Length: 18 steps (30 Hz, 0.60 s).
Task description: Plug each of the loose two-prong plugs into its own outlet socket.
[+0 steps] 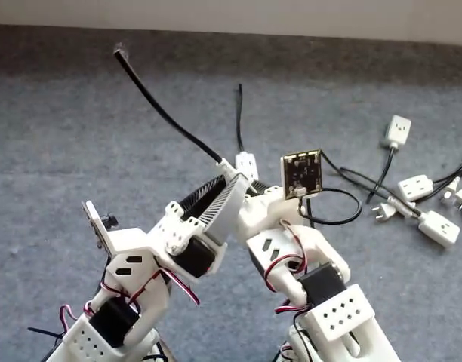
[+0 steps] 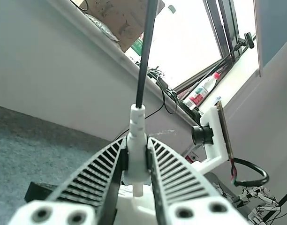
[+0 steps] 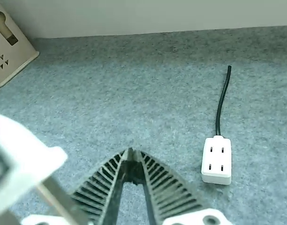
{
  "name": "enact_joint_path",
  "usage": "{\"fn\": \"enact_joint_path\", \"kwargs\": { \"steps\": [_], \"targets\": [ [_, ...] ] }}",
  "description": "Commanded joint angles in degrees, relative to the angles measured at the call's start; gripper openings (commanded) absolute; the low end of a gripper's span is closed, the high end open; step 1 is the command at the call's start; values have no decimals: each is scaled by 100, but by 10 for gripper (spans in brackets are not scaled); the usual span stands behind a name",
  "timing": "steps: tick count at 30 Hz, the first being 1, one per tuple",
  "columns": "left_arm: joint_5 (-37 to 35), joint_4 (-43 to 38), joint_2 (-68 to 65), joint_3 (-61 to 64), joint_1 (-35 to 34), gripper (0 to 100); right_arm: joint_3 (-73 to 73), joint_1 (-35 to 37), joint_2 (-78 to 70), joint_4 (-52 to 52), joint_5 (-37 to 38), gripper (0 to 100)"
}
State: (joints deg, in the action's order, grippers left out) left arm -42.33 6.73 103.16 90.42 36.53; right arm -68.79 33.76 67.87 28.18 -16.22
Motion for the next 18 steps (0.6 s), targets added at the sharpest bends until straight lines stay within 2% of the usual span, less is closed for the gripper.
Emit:
{"fn": "enact_joint_path", "kwargs": {
  "steps": [1, 18],
  "targets": [
    [-9, 18, 22, -48, 22, 6, 136, -347, 136, -13, -35, 7],
    [0, 26, 22, 4, 110, 6, 505, -998, 92, -400, -26, 7]
  ]
}}
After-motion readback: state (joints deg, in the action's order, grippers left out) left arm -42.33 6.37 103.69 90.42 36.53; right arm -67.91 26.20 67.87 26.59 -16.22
